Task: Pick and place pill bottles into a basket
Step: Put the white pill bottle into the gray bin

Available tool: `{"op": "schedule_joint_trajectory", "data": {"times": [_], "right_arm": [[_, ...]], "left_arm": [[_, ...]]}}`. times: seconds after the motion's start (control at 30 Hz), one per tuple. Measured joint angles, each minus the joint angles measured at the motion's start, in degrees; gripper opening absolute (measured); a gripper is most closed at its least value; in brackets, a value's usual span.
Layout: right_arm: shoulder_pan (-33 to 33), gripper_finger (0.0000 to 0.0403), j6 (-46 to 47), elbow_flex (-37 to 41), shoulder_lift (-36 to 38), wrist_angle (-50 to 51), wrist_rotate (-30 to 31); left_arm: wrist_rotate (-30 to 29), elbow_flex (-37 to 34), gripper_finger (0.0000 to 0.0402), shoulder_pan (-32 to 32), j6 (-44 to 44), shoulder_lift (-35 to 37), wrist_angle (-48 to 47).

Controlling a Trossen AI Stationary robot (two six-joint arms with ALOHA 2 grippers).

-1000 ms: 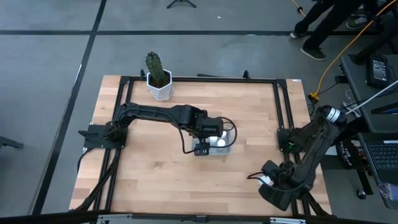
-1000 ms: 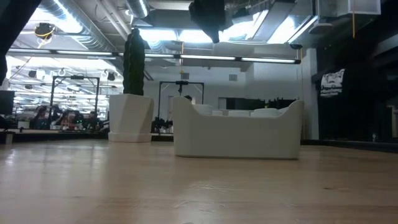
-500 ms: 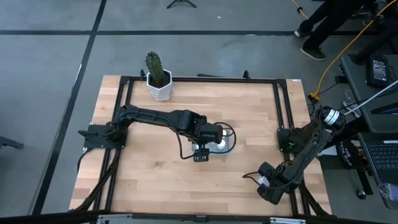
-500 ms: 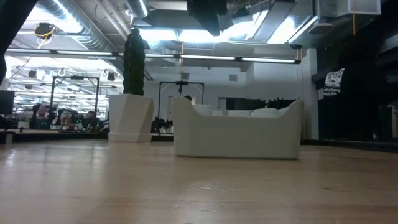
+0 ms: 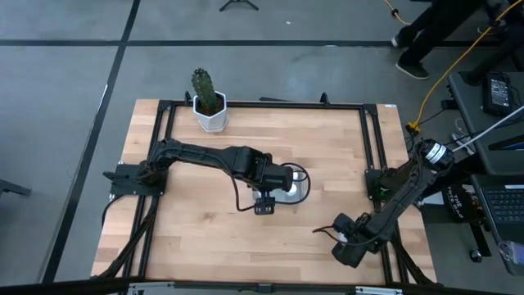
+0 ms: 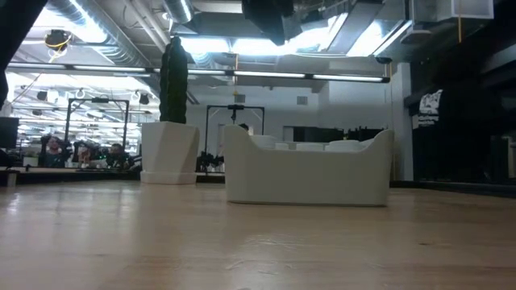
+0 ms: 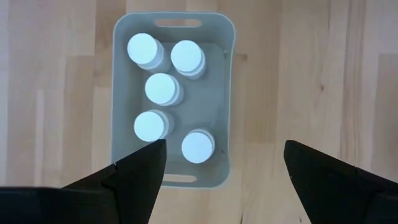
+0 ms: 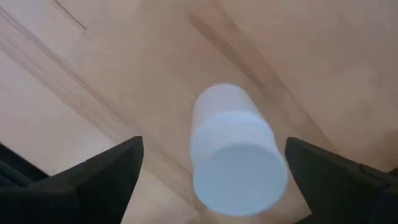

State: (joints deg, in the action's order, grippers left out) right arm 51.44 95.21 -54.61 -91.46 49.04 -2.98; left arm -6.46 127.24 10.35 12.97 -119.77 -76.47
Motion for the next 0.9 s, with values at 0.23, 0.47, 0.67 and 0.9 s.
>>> {"op": "schedule_joint_trajectory", "data": {"times": [0.23, 0.47, 0.67, 0.9], "right_arm": [[-1.7, 0.0344, -1.3, 0.0, 0.0, 0.3, 0.3], [-1.8, 0.0242, -1.5, 0.0, 0.0, 0.5, -3.7], [-1.9, 0.0156, -2.8, -0.1, 0.2, 0.5, -4.4], [-2.2, 0.0136, -5.1, -0.1, 2.0, 0.4, -3.1]], "left_arm": [[0.0, 0.0, 0.0317, 0.0, 0.9, 0.0, 0.0], [0.0, 0.0, 0.0317, 0.0, 1.3, 0.0, 0.0], [0.1, 0.0, 0.0317, 0.0, 1.3, 0.0, 0.0], [0.1, 0.0, 0.0317, 0.1, 1.3, 0.0, -0.1]]}}
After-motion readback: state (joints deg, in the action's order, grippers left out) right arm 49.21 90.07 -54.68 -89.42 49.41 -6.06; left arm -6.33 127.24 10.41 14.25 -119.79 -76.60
